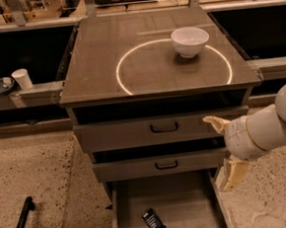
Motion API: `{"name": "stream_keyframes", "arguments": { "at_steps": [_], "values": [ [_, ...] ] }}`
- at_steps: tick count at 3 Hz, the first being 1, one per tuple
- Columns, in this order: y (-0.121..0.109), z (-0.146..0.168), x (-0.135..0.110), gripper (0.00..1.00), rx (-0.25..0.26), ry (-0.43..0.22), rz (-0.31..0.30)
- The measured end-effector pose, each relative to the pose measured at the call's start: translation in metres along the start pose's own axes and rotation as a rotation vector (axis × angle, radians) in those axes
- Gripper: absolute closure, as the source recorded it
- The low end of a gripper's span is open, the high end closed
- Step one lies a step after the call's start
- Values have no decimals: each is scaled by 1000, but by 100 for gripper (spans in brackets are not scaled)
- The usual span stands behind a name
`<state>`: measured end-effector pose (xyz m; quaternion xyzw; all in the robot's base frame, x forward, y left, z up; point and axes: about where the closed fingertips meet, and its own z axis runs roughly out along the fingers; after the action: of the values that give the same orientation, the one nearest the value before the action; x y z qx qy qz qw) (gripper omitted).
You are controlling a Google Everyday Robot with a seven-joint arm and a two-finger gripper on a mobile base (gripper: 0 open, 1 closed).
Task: Pick rxbar blueberry from bottom drawer and place on counter
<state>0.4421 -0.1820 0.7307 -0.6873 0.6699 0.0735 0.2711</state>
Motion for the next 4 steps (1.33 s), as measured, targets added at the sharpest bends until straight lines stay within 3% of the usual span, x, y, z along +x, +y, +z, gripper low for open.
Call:
{"name": "stream_keyframes", "arguments": {
  "at_steps": [1,2,3,4],
  "values": [
    [-4,35,-3,0,-7,-127,5],
    [14,113,-12,0,-47,-315,10],
    [30,182,3,0,-41,-415,6],
    [44,194,2,0,-48,-496,20]
  ]
}}
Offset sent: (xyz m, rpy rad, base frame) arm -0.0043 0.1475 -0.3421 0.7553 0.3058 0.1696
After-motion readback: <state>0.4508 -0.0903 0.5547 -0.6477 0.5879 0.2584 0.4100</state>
